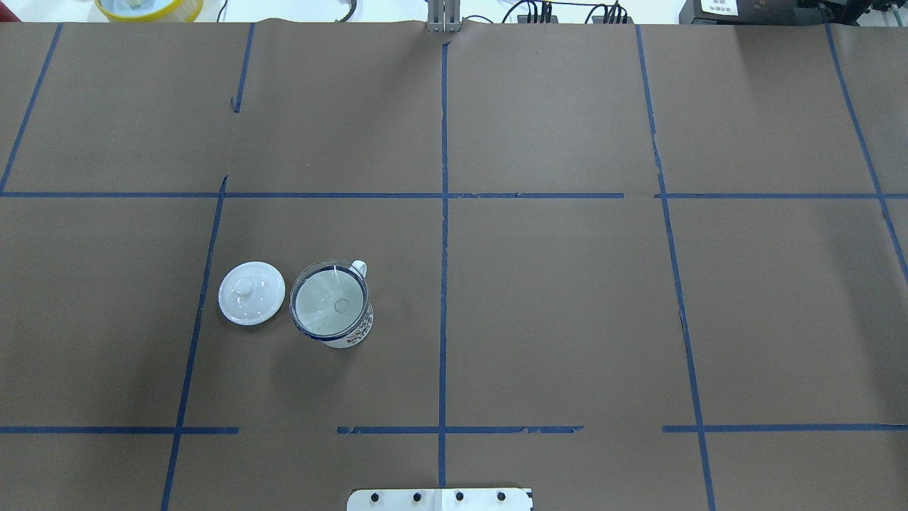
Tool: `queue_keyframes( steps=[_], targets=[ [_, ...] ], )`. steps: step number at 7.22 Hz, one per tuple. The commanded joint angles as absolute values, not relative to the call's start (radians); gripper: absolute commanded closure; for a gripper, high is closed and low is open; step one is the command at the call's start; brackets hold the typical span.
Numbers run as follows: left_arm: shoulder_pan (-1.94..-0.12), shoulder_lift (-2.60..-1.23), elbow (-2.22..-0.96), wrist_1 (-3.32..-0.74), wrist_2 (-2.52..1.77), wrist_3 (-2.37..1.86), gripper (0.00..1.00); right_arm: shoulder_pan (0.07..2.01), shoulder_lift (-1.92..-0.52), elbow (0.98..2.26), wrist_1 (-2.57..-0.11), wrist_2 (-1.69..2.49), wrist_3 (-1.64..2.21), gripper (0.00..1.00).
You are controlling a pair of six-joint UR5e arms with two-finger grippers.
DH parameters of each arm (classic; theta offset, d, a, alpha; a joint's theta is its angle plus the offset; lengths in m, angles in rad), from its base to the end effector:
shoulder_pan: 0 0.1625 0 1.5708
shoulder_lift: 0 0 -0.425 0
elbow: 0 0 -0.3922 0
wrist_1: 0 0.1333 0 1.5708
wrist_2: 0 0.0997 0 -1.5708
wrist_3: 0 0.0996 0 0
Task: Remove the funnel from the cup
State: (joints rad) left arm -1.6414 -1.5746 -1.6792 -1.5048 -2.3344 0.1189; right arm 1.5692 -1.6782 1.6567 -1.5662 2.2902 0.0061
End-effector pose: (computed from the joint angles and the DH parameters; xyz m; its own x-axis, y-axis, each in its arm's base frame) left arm -0.0991 -0.4885 0.6108 0.7261 0.0992 -0.6804 -0.0158 0.9917 0.1278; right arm 0.0670 -0.4451 0.6701 0.7522 0.0160 0.6587 -0.0030 0.9998 -0.0209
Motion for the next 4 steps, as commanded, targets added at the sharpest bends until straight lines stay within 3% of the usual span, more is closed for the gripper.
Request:
queue_keyframes(
  steps=[1, 4],
  targets=[
    [-1.643, -1.574, -1.683, -1.505, -2.335, 0.120, 0.00, 1.569, -1.678, 1.657, -1.566, 2.290, 0.006, 0.00],
    [-1.643, -1.580, -1.706, -1.511, -2.329, 0.120, 0.00, 1.569, -1.678, 1.657, -1.566, 2.290, 0.006, 0.00]
  ],
)
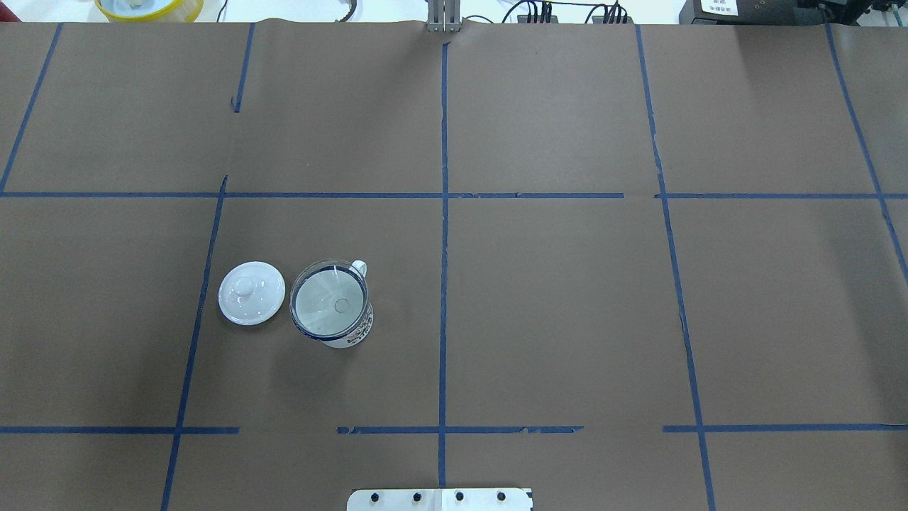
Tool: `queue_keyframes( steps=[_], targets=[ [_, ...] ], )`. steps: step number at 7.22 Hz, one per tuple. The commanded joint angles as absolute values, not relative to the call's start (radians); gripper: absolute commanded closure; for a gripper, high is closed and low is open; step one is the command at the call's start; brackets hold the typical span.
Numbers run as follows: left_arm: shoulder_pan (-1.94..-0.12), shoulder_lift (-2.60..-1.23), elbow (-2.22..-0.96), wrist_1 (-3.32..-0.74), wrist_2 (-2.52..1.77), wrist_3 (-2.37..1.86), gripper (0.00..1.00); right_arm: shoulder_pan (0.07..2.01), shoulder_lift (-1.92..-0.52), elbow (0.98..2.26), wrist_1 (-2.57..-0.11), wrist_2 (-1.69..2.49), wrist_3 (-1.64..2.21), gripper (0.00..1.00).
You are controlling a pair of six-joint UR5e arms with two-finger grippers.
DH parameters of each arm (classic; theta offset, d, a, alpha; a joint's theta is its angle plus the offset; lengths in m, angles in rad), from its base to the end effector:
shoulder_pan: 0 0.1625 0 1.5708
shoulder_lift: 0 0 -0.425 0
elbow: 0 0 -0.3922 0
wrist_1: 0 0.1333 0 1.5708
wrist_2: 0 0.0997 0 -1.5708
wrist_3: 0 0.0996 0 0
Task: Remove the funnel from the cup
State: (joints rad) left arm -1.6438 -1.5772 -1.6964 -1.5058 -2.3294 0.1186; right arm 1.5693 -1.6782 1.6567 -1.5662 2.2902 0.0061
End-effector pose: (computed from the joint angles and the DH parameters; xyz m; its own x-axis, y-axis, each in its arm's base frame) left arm -0.1008 -0.4898 0.6013 0.7307 0.1108 -0.6736 -0.0138 0.9889 0.1477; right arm 0.0670 -0.4451 0.6701 0.7522 0.0161 0.6587 -0.0031 0.9998 -0.0209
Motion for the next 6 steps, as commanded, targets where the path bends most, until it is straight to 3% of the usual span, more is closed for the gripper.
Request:
queue_keyframes(
  steps=[1, 6],
  targets=[
    [-1.643, -1.585, -1.709, -1.550, -2.329, 0.117, 0.00, 1.569, -1.678, 1.657, -1.566, 2.290, 0.006, 0.00],
    [-1.617, -1.744, -1.864, -1.587, -2.318, 0.088, 0.00, 1.569, -1.678, 1.657, -1.566, 2.290, 0.006, 0.00]
  ],
)
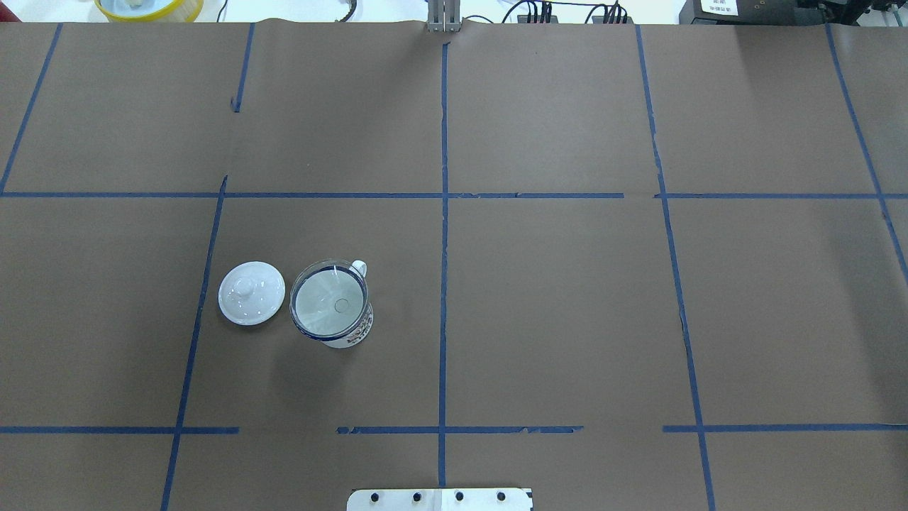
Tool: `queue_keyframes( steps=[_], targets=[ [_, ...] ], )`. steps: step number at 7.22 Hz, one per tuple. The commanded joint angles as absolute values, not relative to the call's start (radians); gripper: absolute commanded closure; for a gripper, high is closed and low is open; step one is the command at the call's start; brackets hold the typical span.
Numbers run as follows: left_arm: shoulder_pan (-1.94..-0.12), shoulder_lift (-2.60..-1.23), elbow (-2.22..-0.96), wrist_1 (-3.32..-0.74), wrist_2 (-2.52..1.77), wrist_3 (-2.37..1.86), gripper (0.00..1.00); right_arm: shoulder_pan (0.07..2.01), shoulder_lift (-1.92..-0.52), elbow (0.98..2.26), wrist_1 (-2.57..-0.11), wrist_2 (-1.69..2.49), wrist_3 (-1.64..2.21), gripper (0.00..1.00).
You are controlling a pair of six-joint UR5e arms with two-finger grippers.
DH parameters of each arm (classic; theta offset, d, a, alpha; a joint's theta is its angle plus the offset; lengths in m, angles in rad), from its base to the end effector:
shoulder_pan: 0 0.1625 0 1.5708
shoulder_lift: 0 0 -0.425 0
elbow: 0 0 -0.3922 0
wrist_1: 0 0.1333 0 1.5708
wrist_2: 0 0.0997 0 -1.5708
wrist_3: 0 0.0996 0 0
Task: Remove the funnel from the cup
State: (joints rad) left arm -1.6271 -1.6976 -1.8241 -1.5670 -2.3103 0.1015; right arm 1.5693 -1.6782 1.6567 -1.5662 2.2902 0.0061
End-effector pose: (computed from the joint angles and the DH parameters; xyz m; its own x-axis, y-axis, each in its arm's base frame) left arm -0.0963 -0.5331 0.4704 0.7530 0.2987 -0.5863 -0.0241 0.9029 0.4291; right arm 0.0670 -0.4451 0.6701 0.7522 0.0161 0.6587 -0.0031 0.9998 -0.0209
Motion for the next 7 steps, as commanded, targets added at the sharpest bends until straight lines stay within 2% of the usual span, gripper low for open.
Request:
queue_keyframes(
  steps=[1, 3, 7],
  targets=[
    [-1.544, -1.773, -1.897, -1.589, -2.307, -0.016, 0.00, 1.569, -1.678, 1.657, -1.566, 2.290, 0.006, 0.00],
    [-1.397, -1.914, -1.899, -1.566, -2.301, -0.105, 0.00, 1.569, -1.678, 1.657, -1.566, 2.290, 0.006, 0.00],
    [-1.156, -2.080, -1.968, -1.499, -2.303, -0.554, 0.01, 1.569, -1.678, 1.657, -1.566, 2.290, 0.006, 0.00]
  ],
)
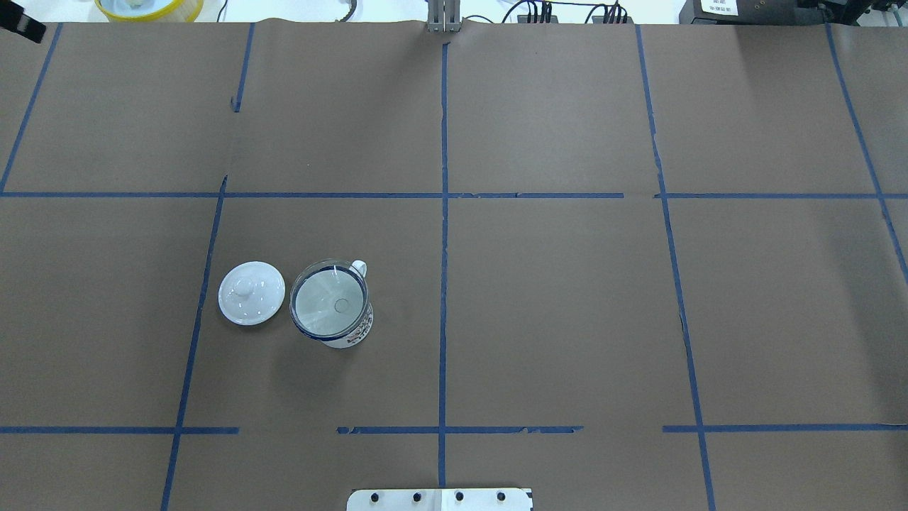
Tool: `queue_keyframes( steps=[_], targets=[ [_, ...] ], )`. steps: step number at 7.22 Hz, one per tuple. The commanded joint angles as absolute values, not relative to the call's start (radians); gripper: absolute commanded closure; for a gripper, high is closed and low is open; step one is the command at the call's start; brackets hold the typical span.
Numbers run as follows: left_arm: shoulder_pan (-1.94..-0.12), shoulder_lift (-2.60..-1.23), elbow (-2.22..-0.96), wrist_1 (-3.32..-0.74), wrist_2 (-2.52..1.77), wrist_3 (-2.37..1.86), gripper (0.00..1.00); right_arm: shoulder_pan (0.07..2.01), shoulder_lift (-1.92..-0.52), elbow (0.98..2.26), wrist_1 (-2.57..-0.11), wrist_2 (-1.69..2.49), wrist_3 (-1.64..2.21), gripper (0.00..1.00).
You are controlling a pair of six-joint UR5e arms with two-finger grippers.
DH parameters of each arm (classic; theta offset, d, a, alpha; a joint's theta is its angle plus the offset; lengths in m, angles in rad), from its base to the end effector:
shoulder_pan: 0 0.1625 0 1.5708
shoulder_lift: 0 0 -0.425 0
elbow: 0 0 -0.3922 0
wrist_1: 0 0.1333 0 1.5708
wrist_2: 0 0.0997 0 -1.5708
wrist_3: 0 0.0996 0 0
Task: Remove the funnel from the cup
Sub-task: 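Lower the left gripper onto the clear funnel in the white mug and grasp it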
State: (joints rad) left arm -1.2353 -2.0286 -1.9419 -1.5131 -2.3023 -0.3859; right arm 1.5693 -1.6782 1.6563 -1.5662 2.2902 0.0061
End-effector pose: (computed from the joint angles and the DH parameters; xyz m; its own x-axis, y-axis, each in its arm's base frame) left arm 0.1266 -0.5659 0.2383 0.5979 0.3794 -0.7061 -0.0119 0.8850 0.4655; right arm 0.0670 -0.4450 0.6703 0.7522 0.0164 0.6587 -0.0031 0.9998 -0.0213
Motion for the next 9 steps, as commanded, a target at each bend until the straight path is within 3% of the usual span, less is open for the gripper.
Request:
queue_keyframes(
  steps=[1, 5, 7, 9],
  targets=[
    [-1.064, -2.117, -1.970, -1.500, -2.280, -0.649, 0.01, 1.569, -1.678, 1.657, -1.566, 2.290, 0.006, 0.00],
    [-0.650, -2.137, -2.060, -1.468, -1.935, -1.175, 0.00, 1.569, -1.678, 1.657, -1.566, 2.290, 0.006, 0.00],
    [-0.550, -2.195, -2.054, -1.366, -1.882, -1.339, 0.00, 1.569, -1.678, 1.657, -1.566, 2.290, 0.006, 0.00],
    [-0.431, -2.218, -1.970, -1.361, -1.757, -1.434, 0.00, 1.569, -1.678, 1.657, -1.566, 2.290, 0.006, 0.00]
  ],
)
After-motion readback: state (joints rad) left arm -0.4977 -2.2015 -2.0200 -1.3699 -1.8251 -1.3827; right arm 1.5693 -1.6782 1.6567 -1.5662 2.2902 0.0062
